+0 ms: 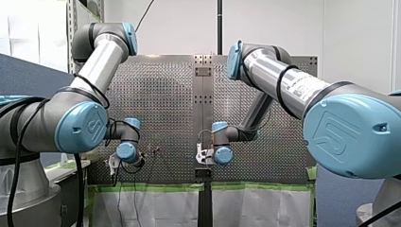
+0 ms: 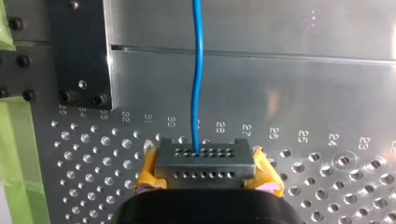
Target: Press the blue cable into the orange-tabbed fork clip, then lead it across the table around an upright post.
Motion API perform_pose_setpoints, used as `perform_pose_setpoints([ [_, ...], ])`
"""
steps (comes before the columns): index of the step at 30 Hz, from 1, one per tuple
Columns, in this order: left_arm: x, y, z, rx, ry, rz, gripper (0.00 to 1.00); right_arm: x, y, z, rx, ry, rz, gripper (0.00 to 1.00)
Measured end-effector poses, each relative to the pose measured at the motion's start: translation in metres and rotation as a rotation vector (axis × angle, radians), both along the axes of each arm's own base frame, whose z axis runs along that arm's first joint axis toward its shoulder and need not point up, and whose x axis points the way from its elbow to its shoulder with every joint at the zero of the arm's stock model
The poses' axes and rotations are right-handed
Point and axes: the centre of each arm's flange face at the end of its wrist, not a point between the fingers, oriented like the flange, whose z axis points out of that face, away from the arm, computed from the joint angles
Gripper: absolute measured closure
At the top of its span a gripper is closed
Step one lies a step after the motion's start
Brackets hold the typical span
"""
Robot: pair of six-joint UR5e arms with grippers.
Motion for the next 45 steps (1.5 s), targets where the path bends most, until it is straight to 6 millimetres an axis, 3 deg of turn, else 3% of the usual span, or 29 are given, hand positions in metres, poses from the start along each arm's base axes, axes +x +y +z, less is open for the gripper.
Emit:
perform_pose_setpoints([
  [7,-0.017,-0.004,-0.004,-0.035,-0.013,-0.045,0.0,0.0,0.001,0.0,0.003,0.005,0.002,1.0],
  [26,-0.066,-0.015,0.048,-0.102,-0.072,-0.095,0.0,-0.001,0.0,-0.001,0.005,0.008,-0.001,1.0],
  [33,-0.067,-0.019,0.072,-0.099,-0.136,-0.123,0.0,-0.001,0.0,0.0,0.004,0.007,-0.001,1.0],
  [45,-0.069,-0.026,0.074,-0.092,-0.143,-0.129,0.0,-0.001,0.0,-0.001,0.003,0.006,-0.002,1.0],
])
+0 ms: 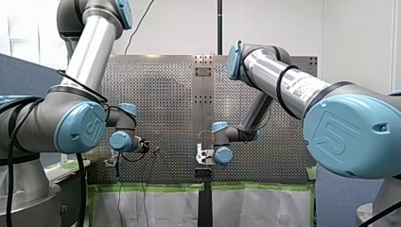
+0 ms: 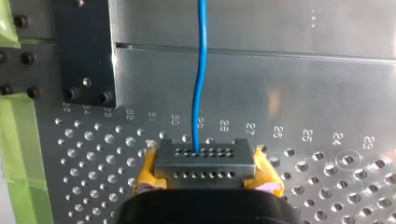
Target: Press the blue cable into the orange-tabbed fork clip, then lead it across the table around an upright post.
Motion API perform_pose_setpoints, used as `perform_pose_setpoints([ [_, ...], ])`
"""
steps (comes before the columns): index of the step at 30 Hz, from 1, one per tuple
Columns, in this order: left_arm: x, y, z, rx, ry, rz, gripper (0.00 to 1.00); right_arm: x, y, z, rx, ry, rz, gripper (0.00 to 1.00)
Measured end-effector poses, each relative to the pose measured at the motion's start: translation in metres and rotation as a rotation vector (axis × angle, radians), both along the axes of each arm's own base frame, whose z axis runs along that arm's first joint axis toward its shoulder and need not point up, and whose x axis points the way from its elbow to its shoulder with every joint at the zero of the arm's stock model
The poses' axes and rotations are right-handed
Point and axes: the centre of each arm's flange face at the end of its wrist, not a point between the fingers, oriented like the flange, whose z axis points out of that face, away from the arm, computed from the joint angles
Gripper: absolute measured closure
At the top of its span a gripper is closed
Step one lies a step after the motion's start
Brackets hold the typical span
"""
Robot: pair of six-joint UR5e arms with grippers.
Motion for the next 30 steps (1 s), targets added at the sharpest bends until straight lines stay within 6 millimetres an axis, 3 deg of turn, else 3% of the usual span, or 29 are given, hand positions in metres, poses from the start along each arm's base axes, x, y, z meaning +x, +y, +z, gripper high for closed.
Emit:
perform_pose_setpoints([
  [14,-0.012,-0.005,-0.044,0.052,0.062,0.011,0.0,0.002,0.002,0.0,0.006,-0.009,0.023,1.0],
  [30,-0.016,0.003,-0.049,0.155,0.085,0.07,0.0,0.003,0.003,-0.001,0.009,-0.003,0.033,1.0],
])
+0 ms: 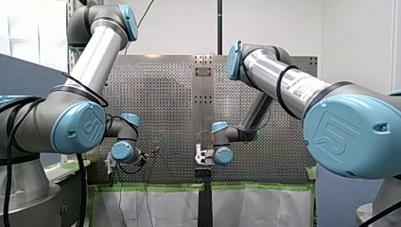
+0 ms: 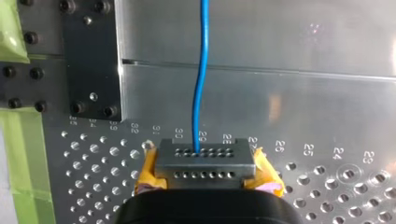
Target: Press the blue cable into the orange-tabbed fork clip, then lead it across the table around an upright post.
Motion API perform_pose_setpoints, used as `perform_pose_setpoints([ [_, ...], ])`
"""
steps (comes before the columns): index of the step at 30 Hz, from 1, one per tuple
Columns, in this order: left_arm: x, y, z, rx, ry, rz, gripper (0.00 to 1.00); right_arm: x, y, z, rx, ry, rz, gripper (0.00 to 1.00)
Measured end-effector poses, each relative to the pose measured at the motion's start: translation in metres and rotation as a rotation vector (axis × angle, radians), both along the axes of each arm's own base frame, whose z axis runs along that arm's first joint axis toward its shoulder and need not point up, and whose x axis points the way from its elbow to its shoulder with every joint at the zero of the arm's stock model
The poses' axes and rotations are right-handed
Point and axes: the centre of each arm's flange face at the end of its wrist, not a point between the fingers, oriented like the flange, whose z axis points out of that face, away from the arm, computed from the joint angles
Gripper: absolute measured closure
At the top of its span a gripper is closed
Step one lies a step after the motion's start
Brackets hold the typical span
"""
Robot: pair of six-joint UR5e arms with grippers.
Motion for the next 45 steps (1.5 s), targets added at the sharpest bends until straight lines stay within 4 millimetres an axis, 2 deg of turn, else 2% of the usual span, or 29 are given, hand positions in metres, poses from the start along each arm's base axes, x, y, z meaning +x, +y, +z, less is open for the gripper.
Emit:
perform_pose_setpoints([
  [23,0.014,-0.008,0.007,0.07,-0.085,-0.063,0.0,-0.002,-0.002,-0.002,0.002,0.002,-0.003,1.0],
  [45,0.012,-0.01,0.007,0.047,-0.078,-0.061,0.0,-0.006,-0.006,-0.004,0.004,0.002,-0.008,1.0],
])
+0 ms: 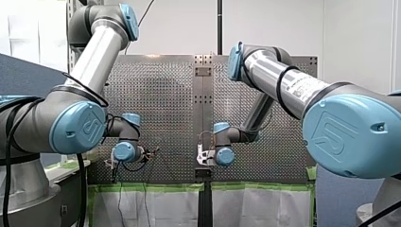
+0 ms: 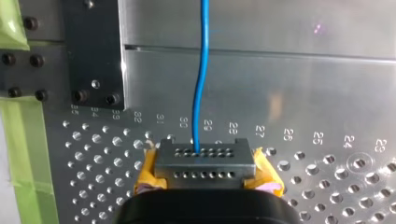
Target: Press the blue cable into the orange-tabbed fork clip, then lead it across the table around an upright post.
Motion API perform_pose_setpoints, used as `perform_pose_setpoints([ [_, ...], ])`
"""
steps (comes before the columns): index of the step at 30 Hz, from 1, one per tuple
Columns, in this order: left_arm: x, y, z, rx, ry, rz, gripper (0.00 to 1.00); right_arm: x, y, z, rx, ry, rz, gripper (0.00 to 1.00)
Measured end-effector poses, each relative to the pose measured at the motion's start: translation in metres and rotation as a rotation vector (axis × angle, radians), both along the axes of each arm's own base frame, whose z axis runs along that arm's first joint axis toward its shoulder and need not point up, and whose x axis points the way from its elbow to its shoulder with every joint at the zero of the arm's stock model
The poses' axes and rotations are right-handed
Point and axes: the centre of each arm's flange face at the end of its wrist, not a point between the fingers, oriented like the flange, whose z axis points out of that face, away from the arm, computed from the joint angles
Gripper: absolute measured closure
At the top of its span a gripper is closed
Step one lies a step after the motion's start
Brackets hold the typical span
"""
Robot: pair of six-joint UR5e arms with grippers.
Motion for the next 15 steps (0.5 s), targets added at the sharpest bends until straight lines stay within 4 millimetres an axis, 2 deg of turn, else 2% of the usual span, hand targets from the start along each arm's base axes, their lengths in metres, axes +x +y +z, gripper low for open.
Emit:
perform_pose_setpoints([
  [11,0.0,-0.004,0.0,0.034,0.007,-0.025,0.0,0.002,0.005,-0.001,0.012,0.01,0.009,1.0],
  [15,0.006,-0.015,0.004,0.034,0.002,-0.043,0.0,0.001,0.005,-0.002,0.018,0.014,0.01,1.0],
])
